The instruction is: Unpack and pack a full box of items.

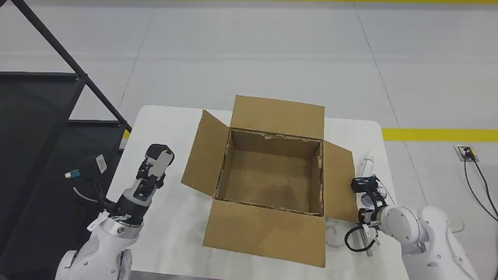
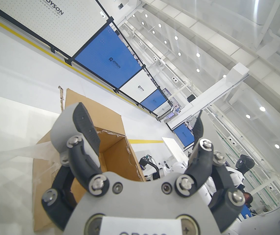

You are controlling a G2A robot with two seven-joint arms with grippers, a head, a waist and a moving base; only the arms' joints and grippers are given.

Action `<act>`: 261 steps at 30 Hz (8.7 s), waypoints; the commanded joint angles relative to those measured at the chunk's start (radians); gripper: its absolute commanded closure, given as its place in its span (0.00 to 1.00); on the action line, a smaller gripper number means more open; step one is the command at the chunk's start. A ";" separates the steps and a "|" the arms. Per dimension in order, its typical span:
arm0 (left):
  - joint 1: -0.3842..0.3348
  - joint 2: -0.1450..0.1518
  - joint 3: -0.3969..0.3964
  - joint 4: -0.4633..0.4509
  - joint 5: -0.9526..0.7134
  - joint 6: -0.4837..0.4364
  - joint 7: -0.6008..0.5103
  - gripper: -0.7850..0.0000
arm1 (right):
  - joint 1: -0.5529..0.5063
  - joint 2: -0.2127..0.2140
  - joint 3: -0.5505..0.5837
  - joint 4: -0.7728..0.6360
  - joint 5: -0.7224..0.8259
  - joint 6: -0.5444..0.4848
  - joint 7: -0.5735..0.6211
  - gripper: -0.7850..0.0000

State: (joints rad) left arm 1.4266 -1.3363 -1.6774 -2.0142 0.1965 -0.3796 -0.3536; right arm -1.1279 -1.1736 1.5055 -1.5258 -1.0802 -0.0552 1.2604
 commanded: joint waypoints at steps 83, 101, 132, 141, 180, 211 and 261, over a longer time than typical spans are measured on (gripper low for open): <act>0.010 0.002 -0.046 0.000 -0.014 0.019 0.081 0.00 | -0.113 0.077 0.342 -0.155 0.729 -0.177 -0.296 0.00; 0.025 0.009 -0.102 0.031 -0.063 0.032 0.178 0.00 | -0.028 0.102 0.238 -0.124 0.777 -0.180 -0.221 0.00; 0.064 0.023 -0.074 0.009 -0.089 -0.004 0.141 0.00 | 0.148 0.122 0.008 -0.023 0.781 -0.136 -0.173 0.00; 0.078 0.027 0.061 -0.043 -0.009 -0.102 0.034 0.00 | 0.174 0.127 -0.027 -0.013 0.784 -0.138 -0.183 0.00; 0.071 0.053 0.118 -0.030 -0.047 -0.147 -0.011 0.00 | 0.209 0.138 -0.149 -0.049 0.781 -0.094 -0.272 0.00; 0.075 0.072 0.135 -0.046 -0.052 -0.129 -0.052 0.00 | -0.194 0.202 0.192 -0.522 0.578 -0.001 -0.247 0.00; 0.058 0.085 0.084 -0.023 -0.092 -0.113 -0.019 0.00 | -0.402 0.222 0.126 -0.548 0.096 -0.210 -0.270 0.00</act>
State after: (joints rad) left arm 1.4875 -1.2517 -1.5939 -2.0398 0.1032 -0.5014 -0.3801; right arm -1.5453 -0.9515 1.6528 -2.0877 -0.9564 -0.2609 0.9873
